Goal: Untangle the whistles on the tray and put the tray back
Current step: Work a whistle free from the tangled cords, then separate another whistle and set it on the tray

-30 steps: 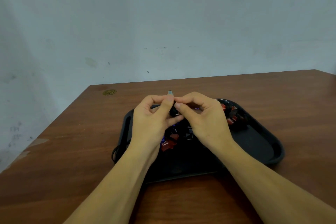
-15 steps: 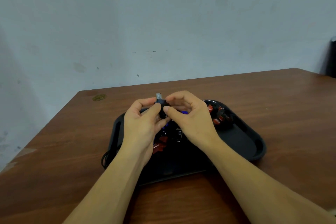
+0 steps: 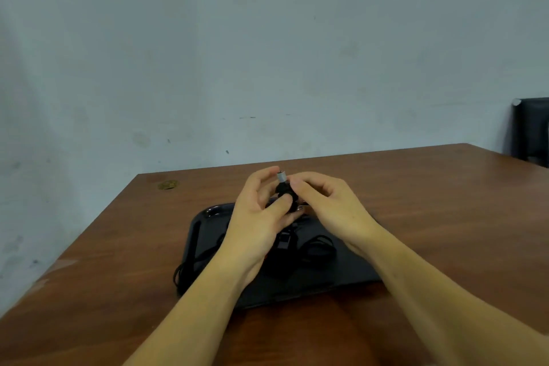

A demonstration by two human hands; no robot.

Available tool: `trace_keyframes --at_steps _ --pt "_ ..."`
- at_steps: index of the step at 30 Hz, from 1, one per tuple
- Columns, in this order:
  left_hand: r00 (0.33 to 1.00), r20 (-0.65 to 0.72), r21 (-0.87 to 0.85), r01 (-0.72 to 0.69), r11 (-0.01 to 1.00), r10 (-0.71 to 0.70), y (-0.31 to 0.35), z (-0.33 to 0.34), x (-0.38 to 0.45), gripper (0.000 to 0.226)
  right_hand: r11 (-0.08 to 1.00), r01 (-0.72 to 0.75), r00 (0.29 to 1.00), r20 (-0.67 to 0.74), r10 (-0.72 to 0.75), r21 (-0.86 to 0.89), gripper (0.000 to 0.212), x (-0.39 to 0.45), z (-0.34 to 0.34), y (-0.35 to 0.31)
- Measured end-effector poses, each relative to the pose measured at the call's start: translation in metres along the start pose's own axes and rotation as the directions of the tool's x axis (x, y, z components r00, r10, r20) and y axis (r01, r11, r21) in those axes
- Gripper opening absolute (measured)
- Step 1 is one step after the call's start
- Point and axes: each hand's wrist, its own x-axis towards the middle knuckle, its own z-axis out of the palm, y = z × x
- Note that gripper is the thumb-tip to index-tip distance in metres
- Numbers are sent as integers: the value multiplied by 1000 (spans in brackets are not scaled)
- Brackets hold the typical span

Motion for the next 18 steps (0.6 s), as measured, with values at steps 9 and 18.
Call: trace_keyframes --at_steps 9,18 --pt "997 -73 504 34 863 4 -6 24 -7 16 949 -71 997 -21 68 -309 8 -23 -58 -15" --pt "998 11 867 -37 496 54 -13 12 -15 5 667 -106 958 105 268 -737 18 -47 -97 31"
